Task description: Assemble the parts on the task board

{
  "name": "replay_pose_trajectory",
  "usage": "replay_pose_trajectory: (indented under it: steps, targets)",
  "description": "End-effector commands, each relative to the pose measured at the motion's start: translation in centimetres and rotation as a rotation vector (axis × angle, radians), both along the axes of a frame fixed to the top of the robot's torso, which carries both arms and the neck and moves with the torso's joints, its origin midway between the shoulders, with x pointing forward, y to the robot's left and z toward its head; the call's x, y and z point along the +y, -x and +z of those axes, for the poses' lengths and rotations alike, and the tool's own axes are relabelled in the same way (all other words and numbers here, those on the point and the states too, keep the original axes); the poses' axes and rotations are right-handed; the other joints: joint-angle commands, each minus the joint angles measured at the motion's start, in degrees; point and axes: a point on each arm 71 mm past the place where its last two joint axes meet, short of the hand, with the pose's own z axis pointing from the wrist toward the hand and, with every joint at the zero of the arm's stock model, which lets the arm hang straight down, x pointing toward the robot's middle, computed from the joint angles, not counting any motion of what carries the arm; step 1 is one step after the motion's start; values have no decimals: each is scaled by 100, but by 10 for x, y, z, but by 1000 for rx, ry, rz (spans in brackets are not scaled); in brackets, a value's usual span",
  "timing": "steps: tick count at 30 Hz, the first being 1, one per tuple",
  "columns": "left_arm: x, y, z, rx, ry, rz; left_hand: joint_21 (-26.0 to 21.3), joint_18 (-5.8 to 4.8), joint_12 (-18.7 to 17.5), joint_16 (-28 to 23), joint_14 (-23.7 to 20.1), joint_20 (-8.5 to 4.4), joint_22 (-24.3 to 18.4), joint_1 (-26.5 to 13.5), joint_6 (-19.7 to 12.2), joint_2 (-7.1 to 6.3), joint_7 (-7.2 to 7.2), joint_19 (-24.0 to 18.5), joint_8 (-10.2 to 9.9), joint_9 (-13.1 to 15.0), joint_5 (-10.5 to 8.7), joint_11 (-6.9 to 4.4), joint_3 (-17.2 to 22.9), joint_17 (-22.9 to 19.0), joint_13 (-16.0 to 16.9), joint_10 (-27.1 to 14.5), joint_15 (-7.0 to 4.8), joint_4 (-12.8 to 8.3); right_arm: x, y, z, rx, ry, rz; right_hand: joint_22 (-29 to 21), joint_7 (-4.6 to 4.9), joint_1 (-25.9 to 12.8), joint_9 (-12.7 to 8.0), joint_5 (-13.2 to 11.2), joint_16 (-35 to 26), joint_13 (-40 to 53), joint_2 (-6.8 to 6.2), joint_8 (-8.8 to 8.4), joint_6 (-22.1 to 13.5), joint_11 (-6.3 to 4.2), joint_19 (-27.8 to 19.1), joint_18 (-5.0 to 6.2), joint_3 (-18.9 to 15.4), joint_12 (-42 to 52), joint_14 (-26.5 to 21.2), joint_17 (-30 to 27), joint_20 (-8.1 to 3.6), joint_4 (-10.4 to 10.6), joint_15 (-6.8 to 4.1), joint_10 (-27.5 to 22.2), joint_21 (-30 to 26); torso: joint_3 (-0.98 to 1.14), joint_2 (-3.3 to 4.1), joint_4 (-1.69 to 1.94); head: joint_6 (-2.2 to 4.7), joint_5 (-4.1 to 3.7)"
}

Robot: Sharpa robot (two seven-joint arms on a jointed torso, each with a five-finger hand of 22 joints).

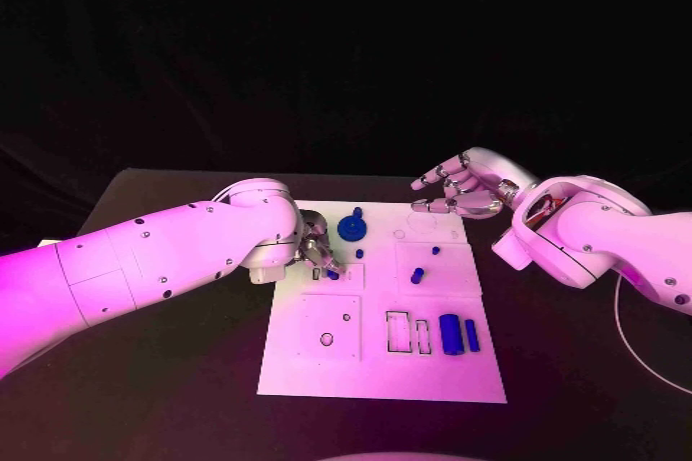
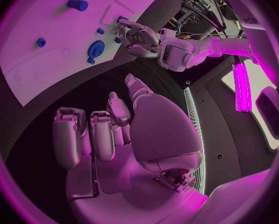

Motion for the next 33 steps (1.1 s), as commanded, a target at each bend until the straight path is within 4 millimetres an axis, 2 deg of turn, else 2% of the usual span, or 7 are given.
replay_pose_trajectory:
  steps: [1, 8, 21, 33]
  targets:
    - [4, 3, -7, 56, -86, 53, 0, -95, 6, 17, 595, -8, 807, -116, 119, 6, -76, 248, 37, -4, 20, -1, 542, 1506, -16, 48, -53, -503, 2, 1, -1, 7, 5, 15, 175, 8, -27, 6, 28, -34, -7, 50, 32, 31, -14, 12, -26, -39, -7, 448, 747, 29, 9, 13, -22, -31, -1, 0, -1, -6, 3]
    - [4, 0, -8, 62, -90, 59, 12, -101, -15, 17, 595, -39, 833, -443, 229, -3, -118, 263, 25, -9, 14, -37, 423, 1506, -44, 85, -84, -412, 3, 1, -1, 7, 5, 19, 152, 8, -31, 6, 29, -47, -10, 50, 32, 31, -13, 1, -21, -43, -10, 443, 721, 29, 12, 13, -24, -42, 3, 1, -4, -9, -2]
    - [3, -4, -9, 64, -94, 67, 51, -117, 27, 17, 595, -61, 901, -736, 353, -13, -155, 298, 22, -9, 6, -67, 232, 1506, -2, 159, -105, -347, 4, 1, -1, 6, 3, 23, 125, 8, -35, 5, 30, -58, -18, 49, 31, 30, -13, -11, -15, -47, -20, 438, 702, 29, 16, 13, -30, -55, 0, 0, -2, -23, -17]
    - [4, -5, -11, 73, -111, 55, 61, -123, 45, 17, 595, -70, 931, -1154, 487, -166, -174, 311, -13, -24, -13, -80, -413, 1506, 27, 221, -113, -208, 4, 1, -1, 7, 1, 24, 43, 8, -71, 3, 34, -104, -62, 45, 27, 21, -12, -49, 1, -90, -69, 418, 625, 29, 48, 13, -67, -98, -3, -1, 2, -35, -23]
